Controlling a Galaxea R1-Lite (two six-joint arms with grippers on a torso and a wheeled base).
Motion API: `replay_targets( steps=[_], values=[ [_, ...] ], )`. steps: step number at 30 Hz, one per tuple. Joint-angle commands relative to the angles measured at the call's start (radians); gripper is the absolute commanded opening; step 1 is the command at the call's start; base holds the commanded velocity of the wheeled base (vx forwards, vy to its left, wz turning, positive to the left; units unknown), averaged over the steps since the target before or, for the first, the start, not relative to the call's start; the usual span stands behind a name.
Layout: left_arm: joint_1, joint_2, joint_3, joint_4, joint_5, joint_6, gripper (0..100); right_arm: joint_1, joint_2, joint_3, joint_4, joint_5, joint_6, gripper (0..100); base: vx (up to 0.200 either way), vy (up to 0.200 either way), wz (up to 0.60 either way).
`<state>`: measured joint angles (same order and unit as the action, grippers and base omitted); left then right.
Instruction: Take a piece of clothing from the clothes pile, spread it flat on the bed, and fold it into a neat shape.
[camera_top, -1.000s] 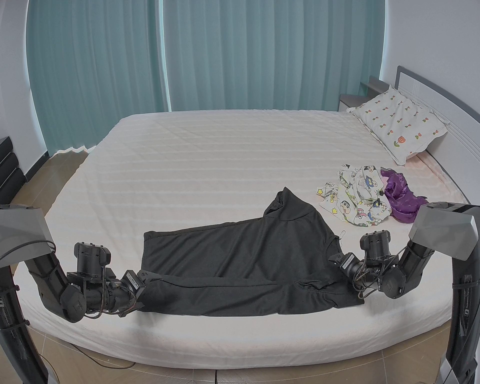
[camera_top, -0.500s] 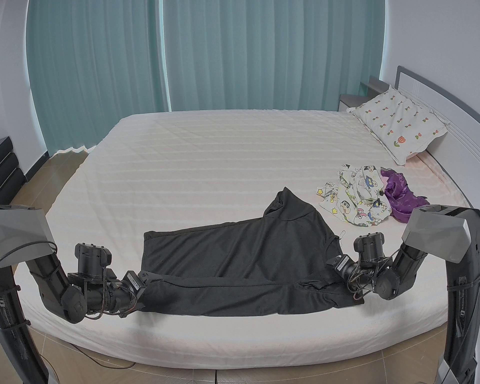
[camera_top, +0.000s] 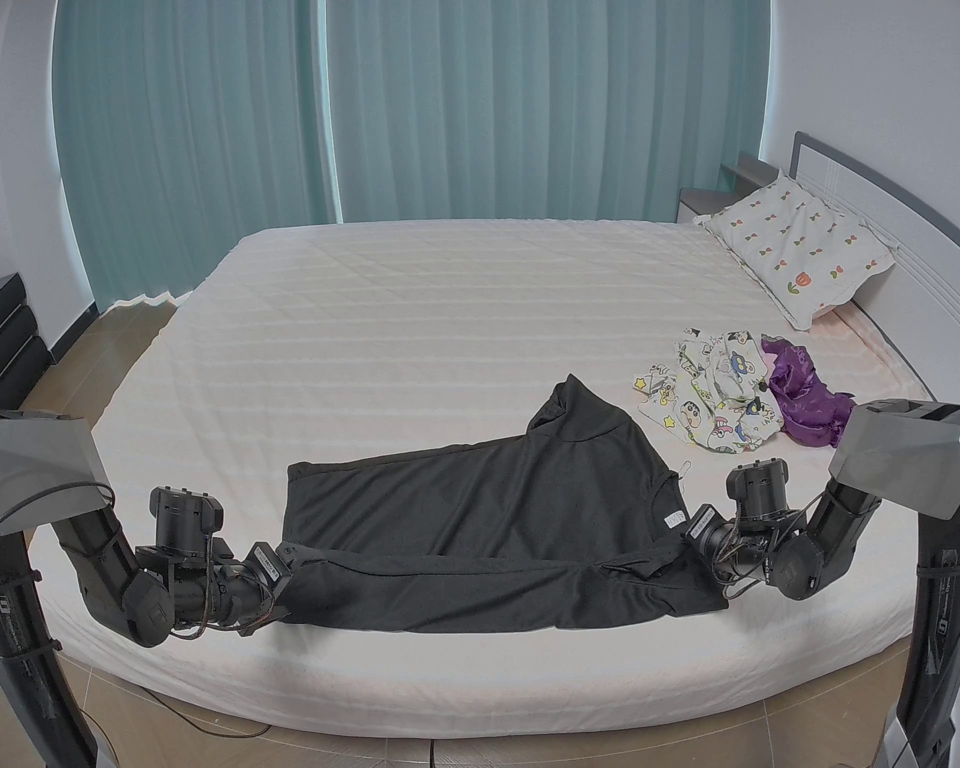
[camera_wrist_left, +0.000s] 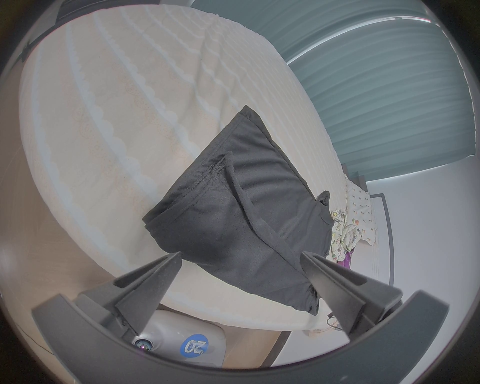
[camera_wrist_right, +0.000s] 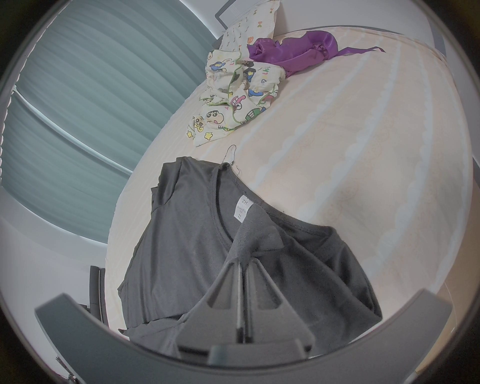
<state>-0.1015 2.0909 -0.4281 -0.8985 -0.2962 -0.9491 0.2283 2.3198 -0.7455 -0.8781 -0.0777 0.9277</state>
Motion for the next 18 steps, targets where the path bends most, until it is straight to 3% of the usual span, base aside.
replay_targets(
  steps=[1,12,18],
  values=[
    [0.0,0.001,0.0,0.0,0.0,0.0,100,0.006,-0.071,0.049,0.001,0.007,-0.001,0,0.0,0.0,0.0],
    [-0.001,0.001,0.002,0.0,0.0,0.001,100,0.052,-0.197,0.135,0.013,0.012,-0.012,0,0.0,0.0,0.0],
    [-0.001,0.001,0.002,0.0,0.0,0.001,100,0.071,-0.211,0.183,0.016,0.012,-0.066,0,0.0,0.0,0.0]
  ],
)
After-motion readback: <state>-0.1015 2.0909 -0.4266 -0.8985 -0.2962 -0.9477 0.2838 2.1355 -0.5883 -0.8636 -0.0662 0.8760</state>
